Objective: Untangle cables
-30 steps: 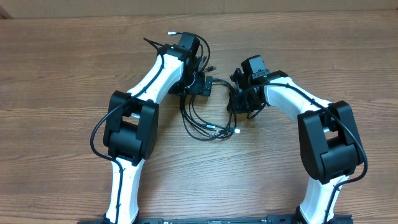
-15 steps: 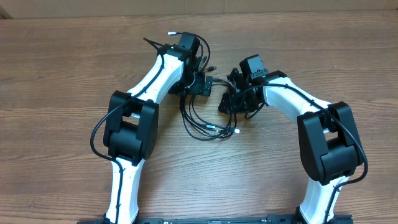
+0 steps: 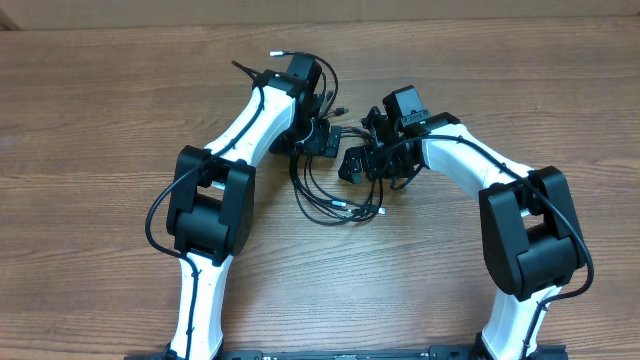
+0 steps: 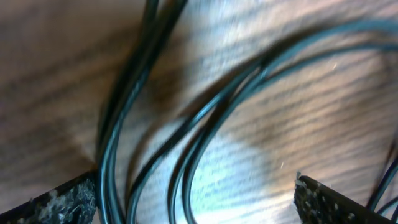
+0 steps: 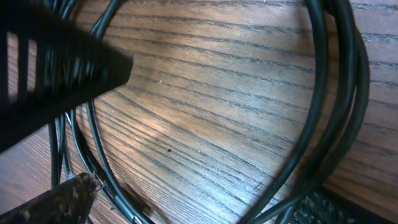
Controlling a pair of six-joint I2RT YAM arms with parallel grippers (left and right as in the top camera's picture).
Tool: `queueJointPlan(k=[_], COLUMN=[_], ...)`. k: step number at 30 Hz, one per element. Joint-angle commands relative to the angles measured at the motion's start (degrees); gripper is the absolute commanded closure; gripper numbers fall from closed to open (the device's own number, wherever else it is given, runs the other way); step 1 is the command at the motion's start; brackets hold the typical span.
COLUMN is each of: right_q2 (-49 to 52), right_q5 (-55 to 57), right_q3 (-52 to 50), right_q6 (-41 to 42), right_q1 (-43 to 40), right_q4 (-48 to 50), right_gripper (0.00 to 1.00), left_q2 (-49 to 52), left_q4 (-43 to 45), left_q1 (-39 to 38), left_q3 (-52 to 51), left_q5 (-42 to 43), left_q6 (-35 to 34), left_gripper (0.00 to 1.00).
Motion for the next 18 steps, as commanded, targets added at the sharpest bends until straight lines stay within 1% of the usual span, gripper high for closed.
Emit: queueJointPlan(k=[1, 5, 7, 10, 13, 16, 18], right_q2=[4.66, 4.66, 4.66, 4.66, 4.66, 4.66, 4.66], right_q5=[6.78, 6.8, 7.06, 10.8, 14.69, 17.18, 18.73], right_q3=[-3.13, -3.13, -3.13, -3.13, -3.13, -3.13, -3.13], right_q6=[0.24, 0.28, 0.92, 5.11, 9.07, 11.65, 13.6], right_q1=[-0.63, -0.63, -0.63, -0.63, -0.63, -0.63, -0.63], right_q4=[-1.16, -1.14, -1.14, -1.11, -1.01, -1.01, -1.22], right_gripper=[0.0, 0.0, 0.0, 0.0, 0.0, 0.0, 0.0], left_q2=[-0.46, -3.41, -4.33, -4.39, -4.0, -3.98, -3.98], left_q4=[-1.44, -2.64, -2.67, -2.64, -2.73, -2.91, -2.95], left_q1=[0.5, 0.68, 0.68, 0.7, 1.22, 2.14, 2.84], left_q3=[2.03, 2.03, 2.03, 2.01, 1.99, 1.99, 1.99], left_q5=[1.53, -0.48, -4.33, -9.55, -13.44, -13.51, -13.51], left_q6=[2.43, 4.24, 4.11, 4.07, 1.03, -1.6, -1.99], left_gripper=[0.01, 0.0, 0.0, 0.0, 0.0, 0.0, 0.0])
